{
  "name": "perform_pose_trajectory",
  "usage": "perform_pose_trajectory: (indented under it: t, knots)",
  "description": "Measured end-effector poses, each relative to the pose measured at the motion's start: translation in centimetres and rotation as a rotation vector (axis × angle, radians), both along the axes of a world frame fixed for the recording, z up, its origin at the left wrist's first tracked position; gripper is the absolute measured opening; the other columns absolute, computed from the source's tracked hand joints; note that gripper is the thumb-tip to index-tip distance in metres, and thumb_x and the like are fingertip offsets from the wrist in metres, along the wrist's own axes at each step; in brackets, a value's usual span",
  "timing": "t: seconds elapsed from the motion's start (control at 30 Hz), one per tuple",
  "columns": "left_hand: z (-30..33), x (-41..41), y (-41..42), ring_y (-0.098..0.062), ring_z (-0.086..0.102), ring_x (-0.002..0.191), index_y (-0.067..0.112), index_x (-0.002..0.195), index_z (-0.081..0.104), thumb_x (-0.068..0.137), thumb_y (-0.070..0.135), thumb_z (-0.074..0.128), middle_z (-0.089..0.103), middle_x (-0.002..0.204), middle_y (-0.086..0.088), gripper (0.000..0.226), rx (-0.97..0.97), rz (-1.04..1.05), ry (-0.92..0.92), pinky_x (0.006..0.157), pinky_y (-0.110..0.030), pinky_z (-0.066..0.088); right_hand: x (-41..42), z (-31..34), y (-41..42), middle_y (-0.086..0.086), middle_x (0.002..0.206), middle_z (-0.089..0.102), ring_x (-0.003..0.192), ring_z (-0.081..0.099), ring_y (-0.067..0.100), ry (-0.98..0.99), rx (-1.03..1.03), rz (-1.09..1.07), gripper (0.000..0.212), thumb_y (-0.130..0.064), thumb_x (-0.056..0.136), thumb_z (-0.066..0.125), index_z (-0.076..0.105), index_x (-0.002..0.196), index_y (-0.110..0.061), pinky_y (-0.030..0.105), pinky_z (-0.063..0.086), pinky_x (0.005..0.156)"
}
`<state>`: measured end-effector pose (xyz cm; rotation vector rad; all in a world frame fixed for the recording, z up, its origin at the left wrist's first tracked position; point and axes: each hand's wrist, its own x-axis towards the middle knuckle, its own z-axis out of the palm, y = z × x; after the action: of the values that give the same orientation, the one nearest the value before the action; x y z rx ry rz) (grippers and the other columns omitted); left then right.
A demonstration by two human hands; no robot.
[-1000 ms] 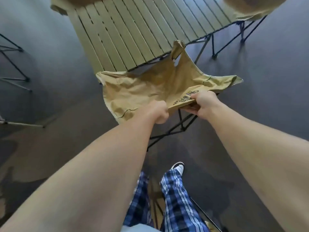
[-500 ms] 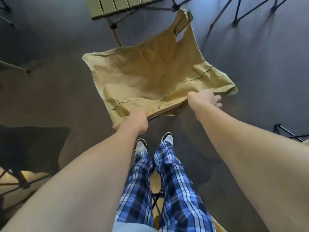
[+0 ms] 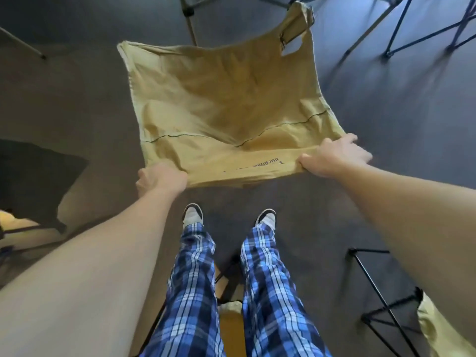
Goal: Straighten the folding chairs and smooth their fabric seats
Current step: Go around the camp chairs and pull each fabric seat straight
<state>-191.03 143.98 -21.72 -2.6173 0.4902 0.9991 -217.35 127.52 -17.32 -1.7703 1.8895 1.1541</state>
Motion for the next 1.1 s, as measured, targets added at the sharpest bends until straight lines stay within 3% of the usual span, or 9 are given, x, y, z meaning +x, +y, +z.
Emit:
perform_pose_trajectory:
  t: [0.13, 0.27, 0.4, 0.5, 0.63, 0.83, 0.97, 1.03, 1.1]
  knots:
    - [-0.2, -0.9, 0.8, -0.038, 0.06, 0.108, 0.013, 0.112, 0.071, 0.08, 0.036, 0.063, 0.062, 0.119, -0.019, 0.04, -0.058, 0.029, -0.072, 0.084, -0.036, 0.048, -1.0, -0.3, -0.2, 0.023, 0.131, 0.037, 0.102, 0.055, 0.04, -0.078, 0.021, 0.006, 0.055, -0.043, 0.086, 0.043, 0.054, 0.131, -0.012, 0.041, 0.041, 0.078]
    - [0.5, -1.1, 0.2, -0.038, 0.059, 0.111, 0.011, 0.117, 0.069, 0.082, 0.035, 0.065, 0.062, 0.121, -0.019, 0.042, -0.118, 0.007, -0.074, 0.087, -0.037, 0.048, -1.8, -0.5, -0.1, 0.022, 0.126, 0.037, 0.097, 0.055, 0.04, -0.078, 0.055, -0.022, 0.046, -0.019, 0.085, 0.044, 0.053, 0.129, -0.01, 0.04, 0.04, 0.078]
    - [1.1, -1.5, -1.7, -0.038, 0.058, 0.115, 0.01, 0.118, 0.069, 0.086, 0.033, 0.065, 0.061, 0.124, -0.02, 0.04, -0.146, -0.05, -0.037, 0.092, -0.038, 0.048, -3.0, -0.3, 0.0, 0.024, 0.125, 0.036, 0.092, 0.052, 0.04, -0.051, 0.063, -0.059, 0.045, -0.009, 0.084, 0.043, 0.052, 0.127, -0.006, 0.04, 0.039, 0.08]
    - [1.0, -1.4, -2.9, -0.037, 0.058, 0.117, 0.011, 0.117, 0.069, 0.087, 0.033, 0.066, 0.062, 0.125, -0.019, 0.038, -0.119, -0.075, -0.016, 0.091, -0.037, 0.048, -3.3, -0.4, 0.2, 0.022, 0.127, 0.035, 0.106, 0.051, 0.044, -0.057, 0.01, -0.094, 0.043, -0.01, 0.087, 0.044, 0.052, 0.129, -0.004, 0.042, 0.042, 0.088]
    - [1.1, -1.3, -3.0, -0.038, 0.057, 0.118, 0.011, 0.12, 0.068, 0.087, 0.035, 0.066, 0.059, 0.128, -0.018, 0.041, -0.021, -0.102, -0.014, 0.087, -0.037, 0.047, -3.4, -0.6, 0.9, 0.021, 0.131, 0.034, 0.109, 0.049, 0.045, -0.084, -0.043, -0.129, 0.041, -0.01, 0.089, 0.044, 0.053, 0.128, -0.001, 0.044, 0.042, 0.087]
    - [2.4, -3.0, -3.7, -0.037, 0.044, 0.126, 0.012, 0.131, 0.054, 0.083, 0.029, 0.055, 0.05, 0.135, -0.014, 0.051, 0.192, -0.177, -0.053, 0.099, -0.054, 0.039, -4.1, -1.0, 1.4, 0.022, 0.131, 0.035, 0.108, 0.048, 0.044, -0.198, -0.135, -0.136, 0.036, -0.009, 0.09, 0.04, 0.058, 0.12, -0.001, 0.044, 0.04, 0.084]
    - [3.7, -4.3, -5.3, -0.041, 0.038, 0.13, 0.018, 0.127, 0.056, 0.079, 0.029, 0.054, 0.048, 0.138, -0.014, 0.049, 0.342, -0.325, -0.008, 0.104, -0.066, 0.029, -4.5, -1.1, 1.2, 0.02, 0.127, 0.038, 0.103, 0.049, 0.04, -0.318, -0.161, -0.137, 0.03, -0.017, 0.096, 0.042, 0.058, 0.118, -0.004, 0.04, 0.036, 0.078]
    - [4.2, -5.6, -6.6, -0.041, 0.043, 0.128, 0.015, 0.119, 0.057, 0.078, 0.027, 0.056, 0.051, 0.134, -0.015, 0.043, 0.312, -0.384, 0.021, 0.105, -0.064, 0.03, -4.8, -0.4, 0.7, 0.018, 0.127, 0.041, 0.097, 0.049, 0.036, -0.367, -0.141, -0.155, 0.027, -0.02, 0.097, 0.045, 0.058, 0.116, -0.007, 0.038, 0.036, 0.077]
    - [4.6, -7.3, -8.1, -0.037, 0.054, 0.113, 0.011, 0.097, 0.058, 0.074, 0.025, 0.053, 0.059, 0.122, -0.013, 0.027, 0.191, -0.489, 0.07, 0.101, -0.053, 0.041, -5.1, 0.6, 0.3, 0.016, 0.124, 0.048, 0.092, 0.048, 0.033, -0.413, -0.126, -0.164, 0.023, -0.022, 0.095, 0.047, 0.057, 0.113, -0.011, 0.037, 0.036, 0.074]
